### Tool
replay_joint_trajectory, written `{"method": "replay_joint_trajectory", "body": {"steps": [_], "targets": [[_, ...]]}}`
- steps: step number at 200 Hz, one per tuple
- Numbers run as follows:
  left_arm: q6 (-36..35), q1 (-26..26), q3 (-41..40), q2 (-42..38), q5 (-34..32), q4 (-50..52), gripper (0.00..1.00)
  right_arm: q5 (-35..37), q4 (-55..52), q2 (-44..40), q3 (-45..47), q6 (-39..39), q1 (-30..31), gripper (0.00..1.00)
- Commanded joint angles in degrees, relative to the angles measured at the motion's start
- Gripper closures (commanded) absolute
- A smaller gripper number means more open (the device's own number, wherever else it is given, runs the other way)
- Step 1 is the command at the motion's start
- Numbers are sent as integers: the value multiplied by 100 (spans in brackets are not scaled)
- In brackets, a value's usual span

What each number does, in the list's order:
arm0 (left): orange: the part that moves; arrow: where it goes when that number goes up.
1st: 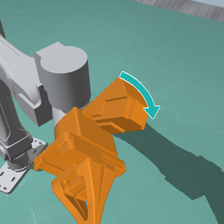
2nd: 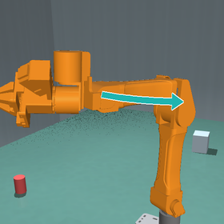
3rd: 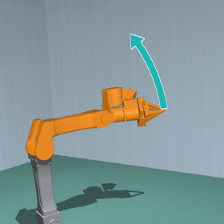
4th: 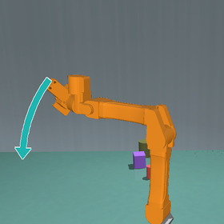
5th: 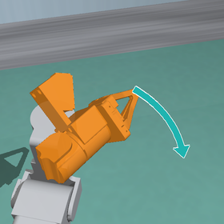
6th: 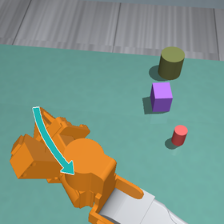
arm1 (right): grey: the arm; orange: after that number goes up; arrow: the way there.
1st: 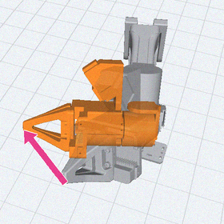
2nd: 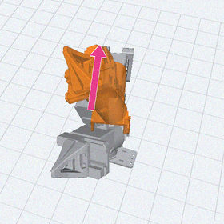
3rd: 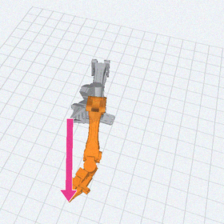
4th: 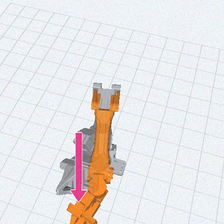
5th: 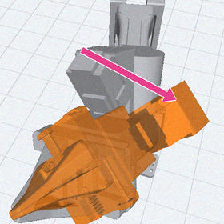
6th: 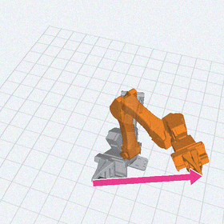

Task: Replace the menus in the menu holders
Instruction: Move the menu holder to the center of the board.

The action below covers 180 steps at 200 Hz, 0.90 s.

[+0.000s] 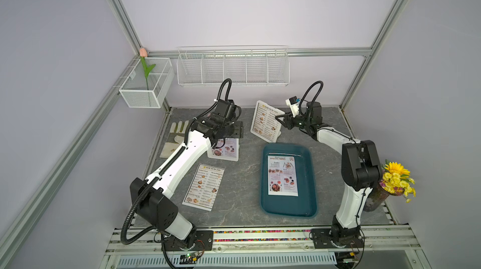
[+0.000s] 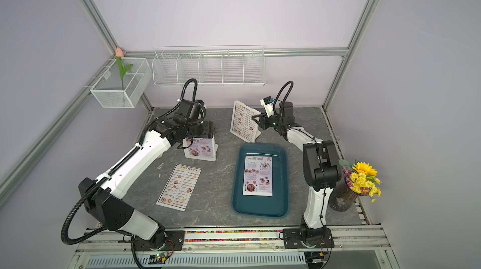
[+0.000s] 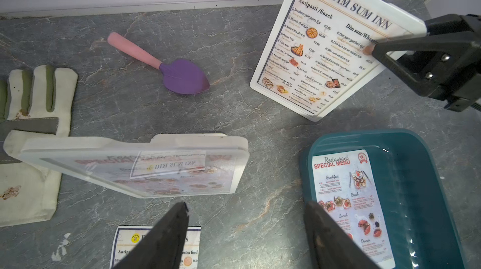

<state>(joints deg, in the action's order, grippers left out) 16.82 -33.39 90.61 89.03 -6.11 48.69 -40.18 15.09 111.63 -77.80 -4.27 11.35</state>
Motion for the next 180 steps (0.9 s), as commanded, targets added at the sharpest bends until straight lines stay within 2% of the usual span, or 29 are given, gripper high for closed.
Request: {"method": "replay_joint_trajectory", "body": {"steps": [1, 35, 60, 127, 180], "targets": [[43, 39, -95, -158, -176, -53, 27, 193, -133, -109, -36, 47, 190, 74], [427, 104, -104, -210, -743, 130, 27, 1004, -268, -295, 70, -22, 507, 82], [606, 174, -143, -313, -998, 224, 27, 1591, -15, -456, 292, -228, 733, 83], [827, 276, -650, -911, -1252, 147, 27, 3566, 742, -915, 1081, -809, 1672, 88], [854, 279, -1160, -1380, -1287, 123, 27, 5257, 541, -1107, 1251, -1315, 2553, 89]]}}
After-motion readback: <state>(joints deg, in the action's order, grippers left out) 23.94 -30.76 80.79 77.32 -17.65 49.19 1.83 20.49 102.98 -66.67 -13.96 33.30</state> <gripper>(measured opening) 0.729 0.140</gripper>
